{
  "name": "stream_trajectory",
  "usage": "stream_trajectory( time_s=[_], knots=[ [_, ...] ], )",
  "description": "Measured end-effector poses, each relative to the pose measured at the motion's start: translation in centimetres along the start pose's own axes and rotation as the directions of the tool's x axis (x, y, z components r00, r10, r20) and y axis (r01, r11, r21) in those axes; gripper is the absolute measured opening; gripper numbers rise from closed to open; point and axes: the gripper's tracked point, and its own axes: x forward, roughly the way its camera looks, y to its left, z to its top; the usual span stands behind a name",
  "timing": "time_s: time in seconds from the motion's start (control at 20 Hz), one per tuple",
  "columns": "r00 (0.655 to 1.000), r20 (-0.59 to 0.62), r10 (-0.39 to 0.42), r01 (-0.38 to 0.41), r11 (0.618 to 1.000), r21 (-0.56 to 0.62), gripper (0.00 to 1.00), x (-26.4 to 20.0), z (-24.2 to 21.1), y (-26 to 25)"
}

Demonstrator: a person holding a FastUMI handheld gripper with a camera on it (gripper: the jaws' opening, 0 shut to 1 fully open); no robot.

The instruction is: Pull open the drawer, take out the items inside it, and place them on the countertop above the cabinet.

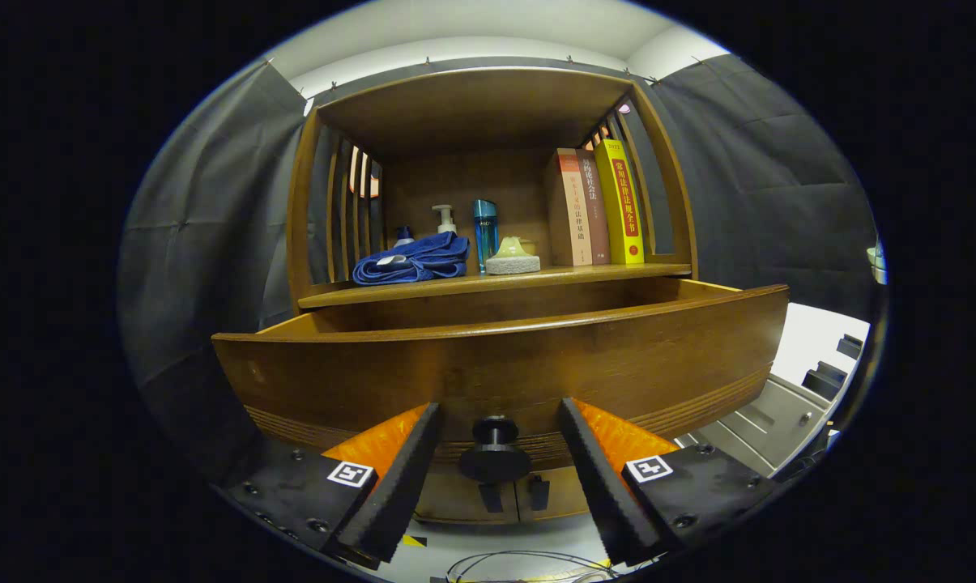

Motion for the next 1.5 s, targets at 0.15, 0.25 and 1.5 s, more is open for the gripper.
stream_trajectory(
  time_s=[0.15,0.25,1.5],
  knots=[
    [1.0,0.007,0.003,-0.003,1.0,-0.011,0.98,2.5,0.9,0.0],
    [1.0,-0.008,0.002,-0.002,1.0,-0.02,0.98,4.0,0.6,0.0],
    [0.999,0.001,-0.046,0.046,0.999,-0.028,0.99,9.6,3.8,-1.1]
  ],
)
